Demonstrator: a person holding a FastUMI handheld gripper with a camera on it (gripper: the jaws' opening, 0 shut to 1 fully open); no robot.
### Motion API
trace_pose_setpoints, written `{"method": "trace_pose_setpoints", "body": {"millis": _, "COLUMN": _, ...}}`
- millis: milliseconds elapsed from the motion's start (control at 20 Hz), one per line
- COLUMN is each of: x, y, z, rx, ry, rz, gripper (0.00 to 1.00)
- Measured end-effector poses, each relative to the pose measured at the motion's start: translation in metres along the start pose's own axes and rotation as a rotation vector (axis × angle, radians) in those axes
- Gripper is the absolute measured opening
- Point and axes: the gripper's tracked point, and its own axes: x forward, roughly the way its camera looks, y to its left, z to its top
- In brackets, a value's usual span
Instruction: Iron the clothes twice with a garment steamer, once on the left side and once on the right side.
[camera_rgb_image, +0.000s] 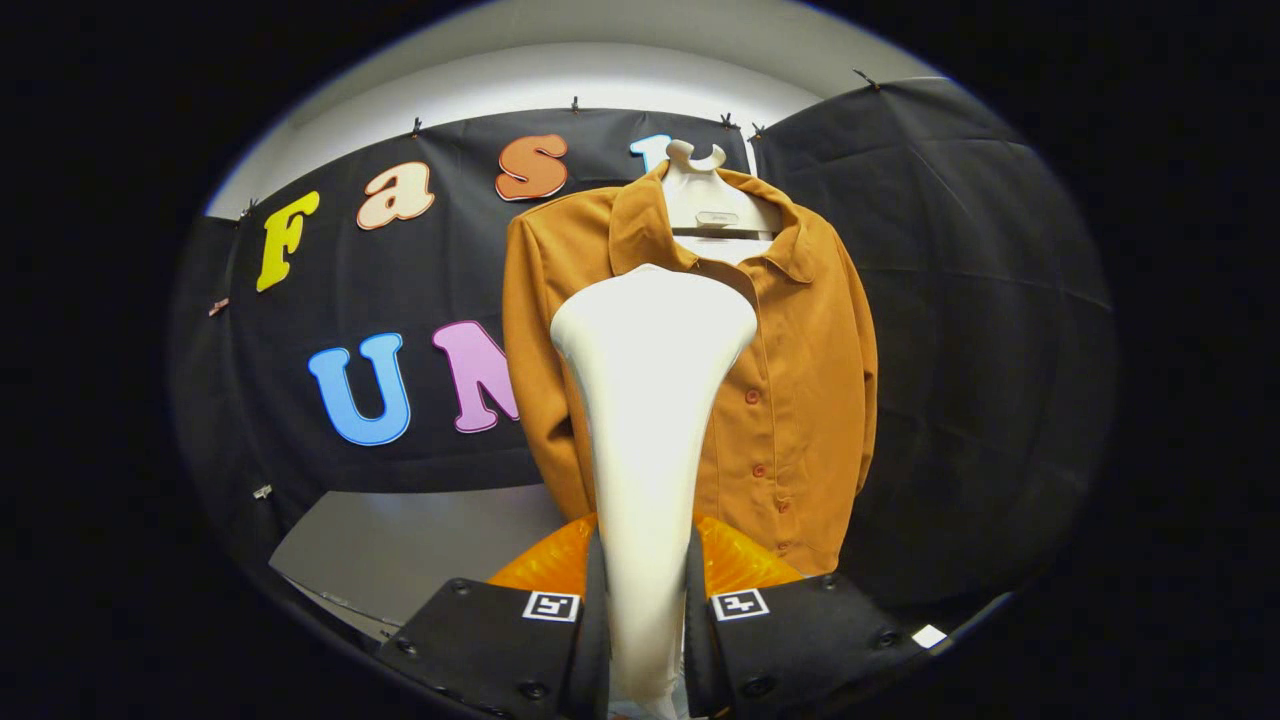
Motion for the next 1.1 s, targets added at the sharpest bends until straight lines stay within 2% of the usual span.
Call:
{"method": "trace_pose_setpoints", "body": {"millis": 500, "x": 0.056, "y": -0.012, "z": 0.003, "rx": -0.006, "ry": 0.037, "rz": 0.093, "gripper": 0.33}}
{"method": "trace_pose_setpoints", "body": {"millis": 900, "x": 0.077, "y": -0.021, "z": -0.025, "rx": -0.017, "ry": 0.12, "rz": 0.123, "gripper": 0.33}}
{"method": "trace_pose_setpoints", "body": {"millis": 1100, "x": 0.081, "y": -0.027, "z": -0.054, "rx": -0.004, "ry": 0.194, "rz": 0.123, "gripper": 0.33}}
